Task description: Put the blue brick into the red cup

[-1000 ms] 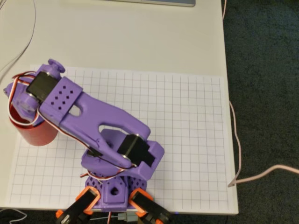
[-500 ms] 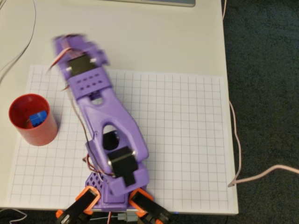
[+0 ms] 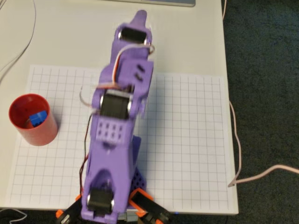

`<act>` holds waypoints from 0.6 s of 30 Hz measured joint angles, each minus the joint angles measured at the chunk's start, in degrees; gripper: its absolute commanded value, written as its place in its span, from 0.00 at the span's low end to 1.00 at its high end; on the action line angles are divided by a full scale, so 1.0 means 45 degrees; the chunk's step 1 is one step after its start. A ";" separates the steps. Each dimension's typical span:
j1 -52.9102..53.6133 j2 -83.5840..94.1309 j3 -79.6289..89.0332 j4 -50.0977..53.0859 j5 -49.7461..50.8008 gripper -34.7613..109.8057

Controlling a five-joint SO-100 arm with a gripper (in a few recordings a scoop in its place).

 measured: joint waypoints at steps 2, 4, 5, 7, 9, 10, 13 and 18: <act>-0.0293 0.1211 0.0273 0.0254 -0.0020 0.24; -0.0508 0.2324 0.0859 0.0352 -0.0137 0.24; -0.0801 0.2734 0.1230 0.0508 -0.0195 0.24; -0.1172 0.3027 0.2090 0.0742 -0.0293 0.24; -0.1406 0.3066 0.3086 0.0781 -0.0430 0.24; -0.1621 0.3066 0.3711 0.0801 -0.0488 0.24; -0.2109 0.3047 0.5820 0.0762 -0.0547 0.24; -0.2754 0.2852 0.9180 0.0879 -0.0547 0.24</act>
